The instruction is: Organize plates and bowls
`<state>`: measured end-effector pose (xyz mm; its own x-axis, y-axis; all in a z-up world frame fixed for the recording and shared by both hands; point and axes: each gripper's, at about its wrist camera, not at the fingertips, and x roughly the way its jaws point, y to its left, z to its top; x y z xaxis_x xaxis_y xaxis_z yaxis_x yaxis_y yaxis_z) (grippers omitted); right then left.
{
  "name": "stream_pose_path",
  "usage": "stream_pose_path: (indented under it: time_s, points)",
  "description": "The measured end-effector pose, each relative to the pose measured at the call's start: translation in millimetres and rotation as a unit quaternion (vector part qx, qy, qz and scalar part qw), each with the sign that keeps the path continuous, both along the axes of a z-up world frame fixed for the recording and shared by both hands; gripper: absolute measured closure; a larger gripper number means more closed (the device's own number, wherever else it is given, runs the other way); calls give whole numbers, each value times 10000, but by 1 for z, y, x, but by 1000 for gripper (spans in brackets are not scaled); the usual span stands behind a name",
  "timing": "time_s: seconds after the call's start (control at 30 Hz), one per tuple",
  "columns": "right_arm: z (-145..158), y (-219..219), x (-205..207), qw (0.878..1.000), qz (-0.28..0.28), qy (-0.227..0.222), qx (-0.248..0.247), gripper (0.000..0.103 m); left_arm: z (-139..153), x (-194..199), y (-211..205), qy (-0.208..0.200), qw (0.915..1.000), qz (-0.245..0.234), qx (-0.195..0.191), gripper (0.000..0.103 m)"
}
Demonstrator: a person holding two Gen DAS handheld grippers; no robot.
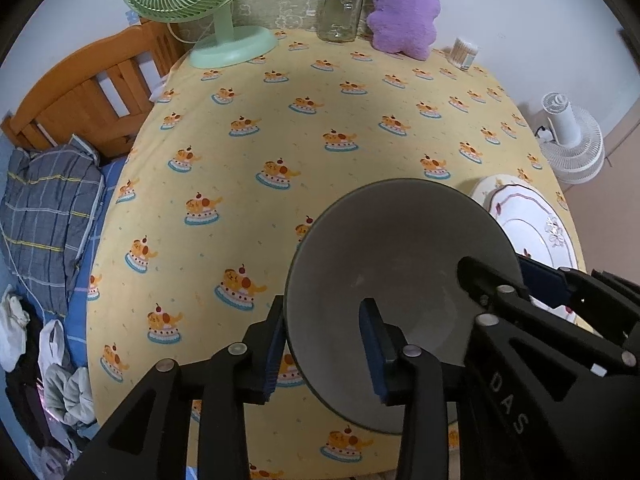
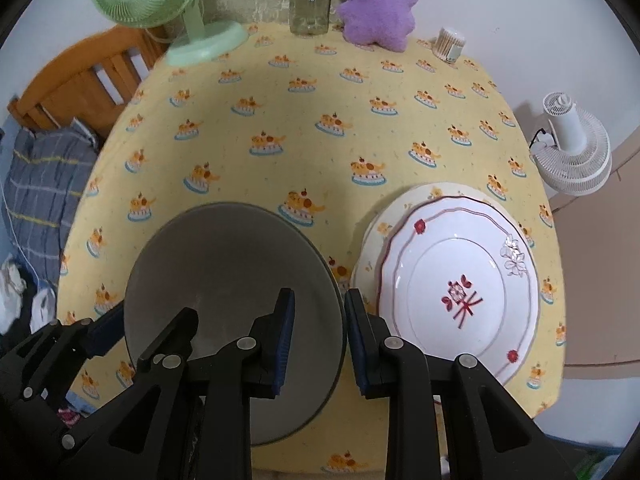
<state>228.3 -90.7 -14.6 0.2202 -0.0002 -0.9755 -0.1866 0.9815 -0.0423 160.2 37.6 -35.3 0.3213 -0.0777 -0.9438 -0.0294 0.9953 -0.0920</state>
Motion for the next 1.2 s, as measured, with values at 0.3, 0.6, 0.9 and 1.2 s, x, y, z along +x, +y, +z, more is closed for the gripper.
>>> stream_pose_path:
  time_s: [0.3, 0.6, 0.9, 1.2]
  points:
    - [15, -19, -12, 9969, -368, -187, 671, 60, 20, -8, 2, -302, 9989, -321, -150, 31]
    - [25, -36, -17, 9944, -368, -366, 924, 38, 18, -6, 3, -268, 9989, -210, -308, 21]
    - [11, -44, -5, 9928, -130, -260, 1158, 38, 7, 1, -4, -112, 9999, 81, -91, 21]
    - [-17, -47, 20, 9857, 190, 266, 1654, 38, -1, 7, -11, 105, 9980, 559, 269, 21]
